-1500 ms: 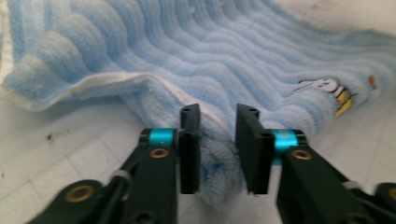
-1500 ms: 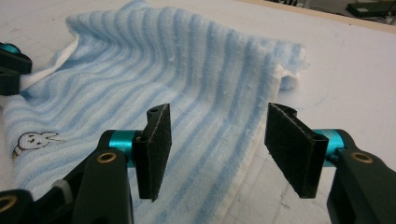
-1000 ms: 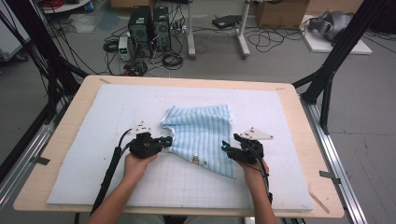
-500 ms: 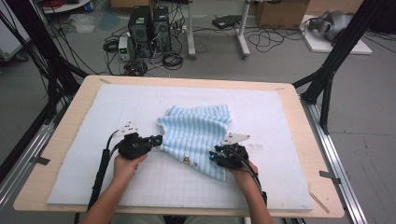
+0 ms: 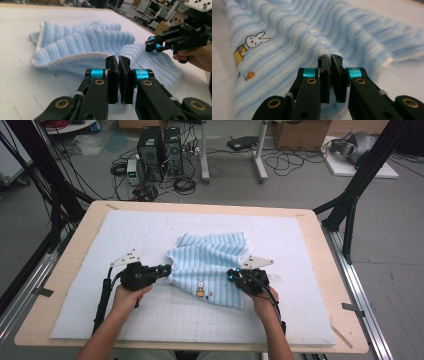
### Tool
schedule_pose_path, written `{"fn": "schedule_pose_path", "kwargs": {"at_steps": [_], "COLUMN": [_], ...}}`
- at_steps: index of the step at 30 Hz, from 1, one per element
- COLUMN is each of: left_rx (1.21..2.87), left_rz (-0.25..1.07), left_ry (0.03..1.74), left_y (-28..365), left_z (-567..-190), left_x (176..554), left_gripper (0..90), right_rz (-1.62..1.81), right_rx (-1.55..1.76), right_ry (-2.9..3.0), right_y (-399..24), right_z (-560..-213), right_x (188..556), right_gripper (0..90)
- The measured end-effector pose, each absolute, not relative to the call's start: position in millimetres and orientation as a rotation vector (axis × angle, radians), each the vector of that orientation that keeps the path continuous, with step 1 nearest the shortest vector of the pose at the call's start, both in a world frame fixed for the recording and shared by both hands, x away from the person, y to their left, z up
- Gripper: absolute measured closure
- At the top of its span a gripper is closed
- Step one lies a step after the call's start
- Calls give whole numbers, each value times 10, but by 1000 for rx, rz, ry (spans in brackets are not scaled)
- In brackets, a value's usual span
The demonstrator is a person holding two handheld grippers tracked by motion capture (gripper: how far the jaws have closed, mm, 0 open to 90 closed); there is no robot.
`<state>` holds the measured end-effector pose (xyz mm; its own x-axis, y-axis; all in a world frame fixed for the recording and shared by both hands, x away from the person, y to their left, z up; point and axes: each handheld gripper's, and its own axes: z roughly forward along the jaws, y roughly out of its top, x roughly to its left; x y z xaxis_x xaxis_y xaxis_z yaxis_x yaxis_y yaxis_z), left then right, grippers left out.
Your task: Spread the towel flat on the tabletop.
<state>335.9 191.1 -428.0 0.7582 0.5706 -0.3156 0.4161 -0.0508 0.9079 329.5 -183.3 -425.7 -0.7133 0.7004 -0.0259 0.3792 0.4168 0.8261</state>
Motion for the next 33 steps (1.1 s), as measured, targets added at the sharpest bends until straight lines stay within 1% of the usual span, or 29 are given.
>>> {"fn": "schedule_pose_path", "kwargs": {"at_steps": [4, 8, 12, 17, 18, 19, 20, 21, 23, 24, 26, 29, 31, 33], "left_rx": [1670, 1664, 1639, 1682, 1687, 1690, 1693, 1700, 1698, 1705, 1725, 1722, 1738, 1784], "left_rz": [227, 308, 310, 335, 338, 336, 320, 323, 331, 323, 324, 345, 346, 332], "left_ry": [775, 770, 780, 833, 852, 878, 898, 901, 920, 919, 901, 864, 858, 853], "left_y": [1836, 1725, 1662, 1627, 1628, 1634, 1650, 1672, 1706, 1725, 1741, 1772, 1797, 1824], "left_z": [-4232, -4274, -4330, -4414, -4423, -4431, -4433, -4431, -4413, -4395, -4359, -4332, -4348, -4368], "left_x": [3562, 3698, 3768, 3821, 3825, 3832, 3835, 3830, 3804, 3791, 3745, 3639, 3576, 3531], "left_gripper": [856, 856, 851, 840, 819, 741, 640, 622, 535, 509, 482, 483, 484, 520], "right_rz": [1156, 1081, 1017, 946, 938, 933, 930, 936, 970, 995, 1032, 1083, 1091, 1106], "right_rx": [954, 990, 1030, 1115, 1135, 1148, 1149, 1153, 1156, 1152, 1152, 1155, 1168, 1192], "right_ry": [2216, 2146, 2082, 2043, 2046, 2049, 2054, 2056, 2052, 2052, 2045, 2029, 2013, 1987], "right_y": [-1822, -1788, -1766, -1754, -1752, -1753, -1758, -1767, -1800, -1824, -1861, -1910, -1948, -1994], "right_z": [-4197, -4198, -4218, -4297, -4318, -4331, -4338, -4337, -4317, -4305, -4280, -4251, -4232, -4226], "right_x": [3440, 3604, 3716, 3806, 3815, 3820, 3820, 3812, 3783, 3765, 3716, 3631, 3577, 3522], "right_gripper": [856, 856, 860, 860, 859, 857, 852, 843, 806, 793, 749, 670, 603, 556]}}
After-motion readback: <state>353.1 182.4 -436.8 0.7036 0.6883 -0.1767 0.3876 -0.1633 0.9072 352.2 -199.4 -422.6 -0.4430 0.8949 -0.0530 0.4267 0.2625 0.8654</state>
